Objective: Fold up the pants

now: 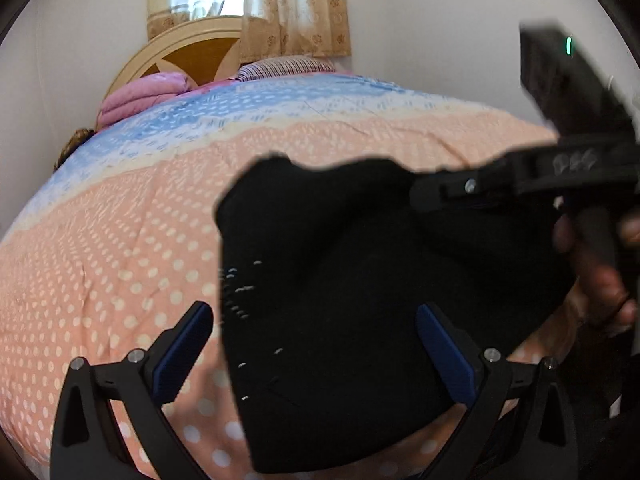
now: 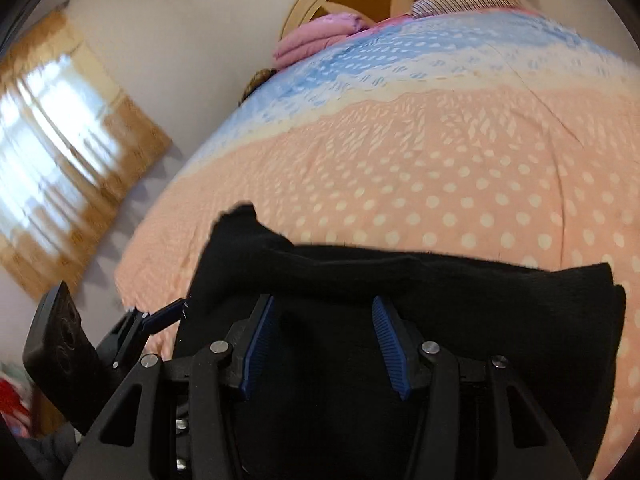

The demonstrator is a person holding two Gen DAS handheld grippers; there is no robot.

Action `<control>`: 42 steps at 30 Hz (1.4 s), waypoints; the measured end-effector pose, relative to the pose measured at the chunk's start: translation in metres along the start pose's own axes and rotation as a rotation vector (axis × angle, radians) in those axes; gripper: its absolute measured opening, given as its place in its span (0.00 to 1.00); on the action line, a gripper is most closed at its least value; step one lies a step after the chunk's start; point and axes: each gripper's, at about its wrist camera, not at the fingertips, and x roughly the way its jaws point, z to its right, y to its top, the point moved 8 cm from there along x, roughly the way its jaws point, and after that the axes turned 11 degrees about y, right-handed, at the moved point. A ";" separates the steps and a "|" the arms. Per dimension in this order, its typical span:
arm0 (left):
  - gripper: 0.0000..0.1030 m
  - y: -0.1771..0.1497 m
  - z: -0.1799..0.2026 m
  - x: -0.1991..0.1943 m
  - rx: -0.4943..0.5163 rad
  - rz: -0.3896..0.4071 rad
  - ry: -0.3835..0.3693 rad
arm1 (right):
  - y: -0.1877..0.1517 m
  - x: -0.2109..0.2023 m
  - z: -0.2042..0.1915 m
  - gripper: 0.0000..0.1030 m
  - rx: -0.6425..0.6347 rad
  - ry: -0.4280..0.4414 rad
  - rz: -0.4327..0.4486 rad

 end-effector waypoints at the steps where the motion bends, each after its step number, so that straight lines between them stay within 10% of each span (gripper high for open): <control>1: 1.00 0.007 -0.006 -0.004 -0.010 0.022 0.016 | 0.000 -0.004 -0.001 0.51 0.013 0.026 0.009; 7: 1.00 0.063 -0.038 -0.001 -0.028 0.110 0.071 | -0.021 -0.045 -0.014 0.52 -0.081 -0.042 0.037; 13: 1.00 0.056 -0.041 0.070 0.093 -0.032 0.219 | -0.049 -0.067 0.003 0.53 -0.098 -0.077 0.021; 24: 1.00 0.054 -0.051 0.082 0.012 -0.059 0.130 | -0.069 -0.081 0.000 0.53 -0.165 -0.080 0.008; 34: 1.00 0.034 -0.071 0.001 -0.131 0.039 0.071 | -0.052 -0.122 0.018 0.54 -0.040 -0.045 0.178; 42: 1.00 0.017 -0.039 0.022 -0.160 -0.032 -0.042 | -0.046 -0.126 0.041 0.55 0.014 -0.173 0.213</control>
